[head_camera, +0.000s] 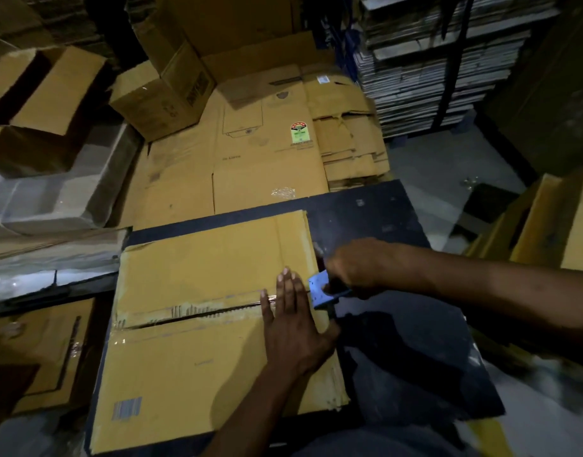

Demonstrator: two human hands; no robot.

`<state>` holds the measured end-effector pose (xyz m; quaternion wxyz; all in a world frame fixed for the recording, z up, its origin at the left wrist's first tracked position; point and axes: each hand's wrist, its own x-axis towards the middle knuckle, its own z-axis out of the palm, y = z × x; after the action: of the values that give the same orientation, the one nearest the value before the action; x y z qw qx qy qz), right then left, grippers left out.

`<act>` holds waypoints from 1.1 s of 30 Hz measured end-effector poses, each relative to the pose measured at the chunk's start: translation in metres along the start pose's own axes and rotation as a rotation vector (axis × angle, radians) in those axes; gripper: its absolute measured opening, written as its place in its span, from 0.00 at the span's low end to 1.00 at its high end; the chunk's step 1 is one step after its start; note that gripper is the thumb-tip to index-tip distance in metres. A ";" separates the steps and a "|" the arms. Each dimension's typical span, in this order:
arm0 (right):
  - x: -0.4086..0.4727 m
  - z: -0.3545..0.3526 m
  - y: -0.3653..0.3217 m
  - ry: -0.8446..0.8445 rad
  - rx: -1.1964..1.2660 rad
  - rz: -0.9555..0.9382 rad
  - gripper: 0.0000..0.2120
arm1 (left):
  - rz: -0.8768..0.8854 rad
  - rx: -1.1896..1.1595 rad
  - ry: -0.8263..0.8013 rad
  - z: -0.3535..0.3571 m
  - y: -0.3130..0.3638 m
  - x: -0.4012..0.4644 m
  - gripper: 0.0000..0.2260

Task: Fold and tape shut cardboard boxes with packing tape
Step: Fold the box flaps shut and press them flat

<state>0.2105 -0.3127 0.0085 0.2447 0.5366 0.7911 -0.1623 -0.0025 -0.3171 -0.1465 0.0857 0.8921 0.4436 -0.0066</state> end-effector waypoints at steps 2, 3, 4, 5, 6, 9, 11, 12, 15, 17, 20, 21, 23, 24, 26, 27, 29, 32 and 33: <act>-0.009 0.004 0.003 0.016 -0.018 -0.016 0.12 | 0.025 0.007 0.003 0.003 -0.002 -0.002 0.49; -0.010 0.007 0.003 0.024 -0.032 -0.023 0.12 | 0.031 0.011 0.005 0.004 -0.002 -0.001 0.48; -0.012 0.009 0.005 0.030 -0.040 -0.035 0.13 | 0.032 0.014 0.003 0.004 -0.001 0.001 0.48; -0.014 0.010 0.008 0.032 -0.033 -0.032 0.14 | 0.027 0.014 -0.010 0.004 -0.001 0.002 0.48; -0.018 0.013 0.012 0.033 -0.013 -0.023 0.14 | 0.021 0.014 -0.024 0.004 -0.001 0.002 0.47; -0.037 0.024 0.029 0.047 0.005 -0.009 0.12 | 0.021 0.029 -0.027 0.005 -0.003 0.002 0.48; -0.052 0.037 0.041 0.096 0.068 0.038 0.13 | 0.024 0.023 -0.031 0.005 -0.004 0.002 0.48; -0.057 0.045 0.046 0.117 0.090 0.069 0.14 | 0.029 0.020 -0.030 0.006 -0.004 0.002 0.48; -0.059 0.060 0.048 0.106 0.122 0.142 0.13 | 0.050 0.024 -0.030 0.004 -0.003 0.004 0.49; -0.041 0.063 0.040 0.077 0.114 0.165 0.11 | 0.063 0.028 0.013 -0.002 -0.004 0.003 0.49; -0.017 0.072 0.027 0.073 0.278 0.233 0.13 | 0.194 0.024 0.028 -0.004 -0.008 -0.003 0.47; -0.010 0.074 0.023 0.079 0.307 0.229 0.14 | 0.229 0.018 0.026 -0.003 -0.011 -0.005 0.46; 0.003 0.079 0.015 0.100 0.270 0.213 0.12 | 0.248 0.020 0.008 -0.001 -0.016 -0.004 0.45; 0.008 0.077 0.012 0.082 0.256 0.213 0.10 | 0.245 0.021 0.008 0.000 -0.016 -0.004 0.45; 0.016 0.069 0.003 0.050 0.228 0.211 0.08 | 0.242 0.022 0.003 0.002 -0.014 -0.005 0.44; 0.022 0.064 0.001 0.058 0.212 0.214 0.07 | 0.240 0.021 -0.005 0.001 -0.013 -0.004 0.43; 0.034 0.060 -0.003 0.087 0.169 0.191 0.09 | 0.242 0.029 -0.020 0.001 -0.012 -0.003 0.43; 0.048 0.083 -0.015 0.046 0.009 0.211 0.09 | 0.235 0.049 -0.027 0.003 -0.015 -0.002 0.43; 0.051 0.105 -0.018 -0.017 -0.014 0.215 0.07 | 0.233 0.046 -0.023 0.004 -0.015 -0.004 0.43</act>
<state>0.2006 -0.3343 -0.1070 0.2709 0.6153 0.7281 -0.1342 -0.0167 -0.3115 -0.1520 0.0703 0.9392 0.3357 -0.0173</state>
